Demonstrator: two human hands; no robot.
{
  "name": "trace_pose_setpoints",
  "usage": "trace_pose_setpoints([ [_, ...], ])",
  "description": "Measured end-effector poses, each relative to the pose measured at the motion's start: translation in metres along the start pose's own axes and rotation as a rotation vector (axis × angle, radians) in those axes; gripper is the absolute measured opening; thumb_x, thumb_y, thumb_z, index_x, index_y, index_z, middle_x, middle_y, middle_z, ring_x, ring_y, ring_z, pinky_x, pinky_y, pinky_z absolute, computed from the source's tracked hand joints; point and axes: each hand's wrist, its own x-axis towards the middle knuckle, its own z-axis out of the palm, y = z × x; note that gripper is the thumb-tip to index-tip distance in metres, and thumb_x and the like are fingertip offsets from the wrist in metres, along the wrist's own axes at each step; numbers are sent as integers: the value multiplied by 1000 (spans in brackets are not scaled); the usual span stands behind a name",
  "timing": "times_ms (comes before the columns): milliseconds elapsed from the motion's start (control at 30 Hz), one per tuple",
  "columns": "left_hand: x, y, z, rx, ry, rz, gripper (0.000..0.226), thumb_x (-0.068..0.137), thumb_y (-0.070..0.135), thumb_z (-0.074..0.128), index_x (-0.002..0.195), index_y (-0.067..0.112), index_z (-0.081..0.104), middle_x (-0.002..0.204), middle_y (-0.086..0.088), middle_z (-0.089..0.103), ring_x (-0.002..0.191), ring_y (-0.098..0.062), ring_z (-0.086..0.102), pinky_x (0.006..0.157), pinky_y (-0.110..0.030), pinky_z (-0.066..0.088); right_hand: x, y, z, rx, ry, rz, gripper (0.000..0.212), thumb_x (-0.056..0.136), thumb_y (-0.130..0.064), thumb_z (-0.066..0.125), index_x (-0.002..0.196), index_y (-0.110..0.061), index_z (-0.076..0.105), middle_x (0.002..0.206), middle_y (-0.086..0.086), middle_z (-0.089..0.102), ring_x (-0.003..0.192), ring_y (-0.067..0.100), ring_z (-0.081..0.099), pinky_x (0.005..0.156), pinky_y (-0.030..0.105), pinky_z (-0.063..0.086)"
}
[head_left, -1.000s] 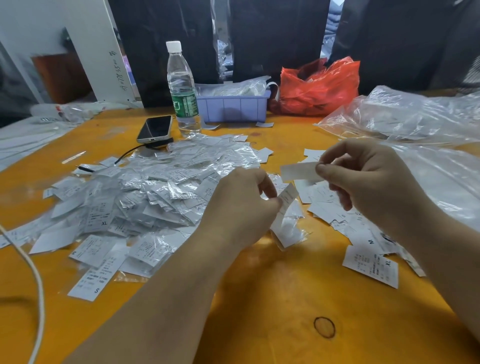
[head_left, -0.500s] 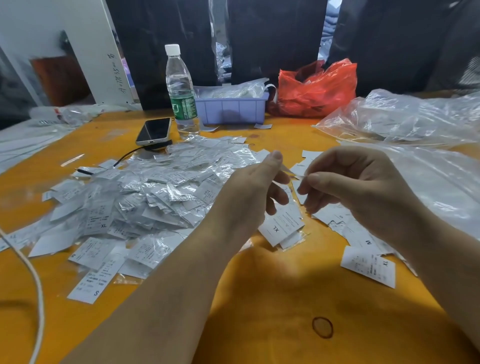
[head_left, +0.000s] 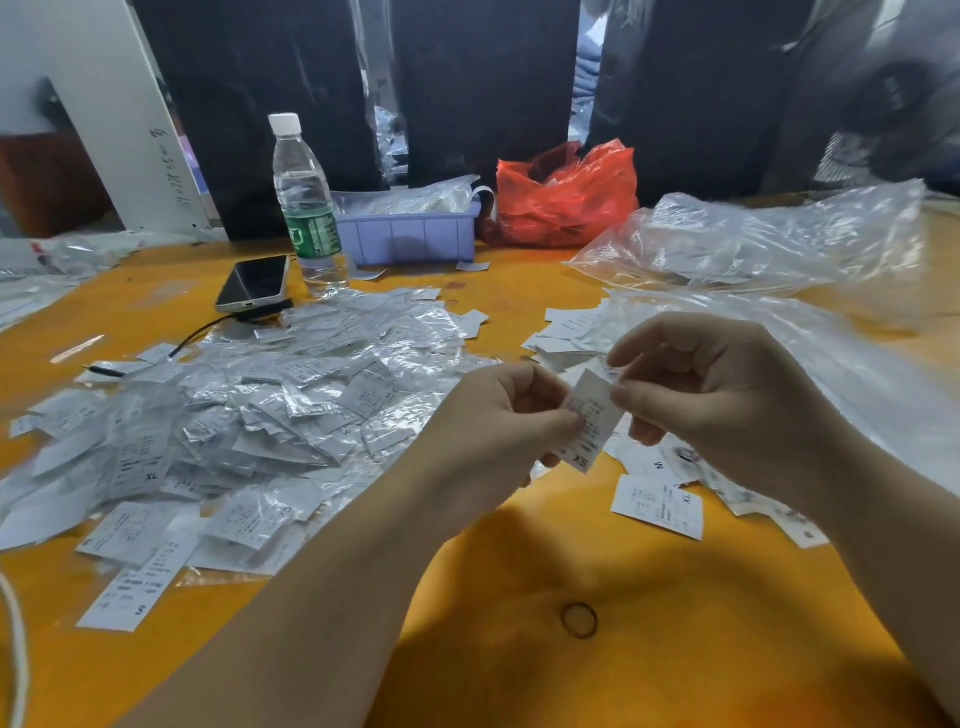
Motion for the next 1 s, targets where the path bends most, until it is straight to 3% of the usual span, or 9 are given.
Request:
trace_pose_setpoints([
  [67, -2, 0, 7, 29, -25, -2, 3, 91, 6, 64, 88, 6, 66, 69, 0, 65, 51, -7, 53, 44, -18, 39, -9, 2, -8, -113, 75, 42, 17, 85, 0, 67, 90, -16, 68, 71, 1, 71, 58, 19, 67, 58, 37, 58],
  [133, -2, 0, 10, 68, -38, -8, 5, 92, 11, 64, 90, 8, 66, 68, 2, 65, 51, -8, 53, 46, -21, 40, -16, 3, -17, -380, 76, 41, 15, 87, -5, 66, 91, -18, 72, 73, -4, 71, 62, 14, 67, 61, 36, 58],
  [233, -3, 0, 12, 90, -32, 3, 5, 93, 17, 63, 89, 13, 65, 62, 7, 62, 52, -10, 54, 49, -24, 40, -25, 4, -23, -793, -25, 61, 18, 91, -10, 58, 93, -16, 75, 87, 0, 71, 77, 20, 65, 68, 40, 56],
  [367, -3, -1, 17, 102, -33, 19, 7, 93, 23, 65, 89, 18, 66, 57, 8, 60, 49, -10, 49, 50, -25, 40, -31, 7, -27, -1059, 4, 129, 29, 86, -2, 51, 99, -16, 73, 91, 2, 65, 83, 27, 60, 66, 40, 56],
  [533, -2, -5, 22, 187, -56, 39, 9, 92, 29, 65, 84, 26, 66, 58, 10, 59, 50, -7, 49, 51, -20, 41, -32, 13, -24, -1141, -20, 278, 31, 87, -4, 47, 106, -18, 67, 98, 1, 63, 84, 28, 63, 64, 37, 56],
  [633, -1, -7, 24, 198, -66, 39, 9, 93, 31, 65, 85, 27, 66, 57, 11, 58, 51, -6, 49, 50, -17, 40, -32, 19, -21, -1165, -74, 342, 22, 88, -9, 50, 102, -18, 64, 90, 0, 57, 80, 28, 61, 59, 34, 52],
  [733, 0, -8, 26, 223, -72, 38, 10, 93, 34, 63, 85, 29, 66, 56, 13, 58, 50, -4, 48, 49, -17, 38, -30, 22, -20, -1194, -133, 456, 3, 91, -18, 50, 92, -20, 49, 82, -2, 40, 75, 27, 53, 55, 32, 43],
  [867, -1, -8, 27, 242, -83, 43, 11, 94, 34, 62, 84, 30, 66, 60, 13, 62, 51, -3, 48, 55, -23, 38, -32, 21, -17, -1255, -137, 504, 11, 91, -14, 47, 84, -22, 47, 68, -3, 37, 67, 24, 48, 46, 25, 29],
  [1000, -1, -7, 27, 256, -71, 50, 11, 93, 35, 62, 84, 31, 65, 61, 13, 62, 52, -1, 50, 56, -21, 38, -32, 18, -15, -1241, -99, 430, 11, 88, -13, 50, 80, -20, 47, 68, -3, 41, 70, 24, 48, 53, 29, 39],
])
